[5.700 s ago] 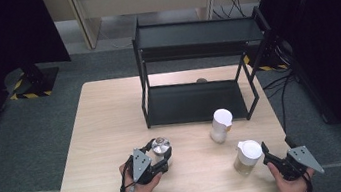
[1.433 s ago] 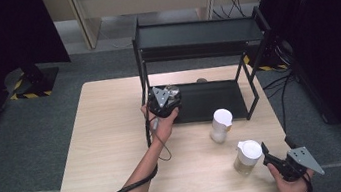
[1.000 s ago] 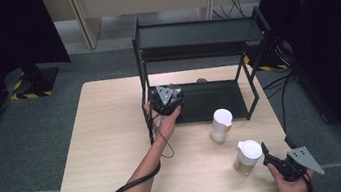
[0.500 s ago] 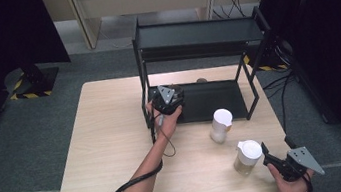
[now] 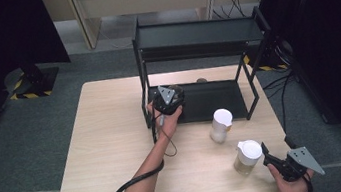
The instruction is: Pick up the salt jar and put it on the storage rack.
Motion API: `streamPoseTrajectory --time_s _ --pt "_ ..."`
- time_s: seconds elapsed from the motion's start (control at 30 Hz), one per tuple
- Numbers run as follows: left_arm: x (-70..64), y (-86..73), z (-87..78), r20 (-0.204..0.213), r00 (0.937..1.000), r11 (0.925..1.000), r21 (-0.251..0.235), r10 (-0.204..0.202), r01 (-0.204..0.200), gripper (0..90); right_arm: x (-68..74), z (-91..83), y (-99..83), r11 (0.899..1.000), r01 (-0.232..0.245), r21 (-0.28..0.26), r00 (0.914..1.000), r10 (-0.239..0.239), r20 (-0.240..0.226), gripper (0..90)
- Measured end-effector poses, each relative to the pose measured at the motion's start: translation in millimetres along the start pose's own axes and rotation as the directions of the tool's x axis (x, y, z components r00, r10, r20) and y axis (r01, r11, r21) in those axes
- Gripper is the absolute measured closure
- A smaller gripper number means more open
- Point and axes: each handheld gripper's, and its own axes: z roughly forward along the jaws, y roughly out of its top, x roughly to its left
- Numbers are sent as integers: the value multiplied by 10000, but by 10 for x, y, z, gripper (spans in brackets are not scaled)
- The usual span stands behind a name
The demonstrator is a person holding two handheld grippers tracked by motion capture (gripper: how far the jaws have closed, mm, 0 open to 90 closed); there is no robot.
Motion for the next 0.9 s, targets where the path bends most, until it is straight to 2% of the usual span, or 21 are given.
streamPoseTrajectory --time_s 0.8,0.9 --pt "-10 -7 -51 -5 9997 9993 282 242 -242 329 7 0 0 10000 83 1 10000 -83 -19 111" --pt "-4 -13 -55 -7 10000 9997 225 71 -71 310 6 -1 -1 10000 71 -17 10000 -71 -30 111"
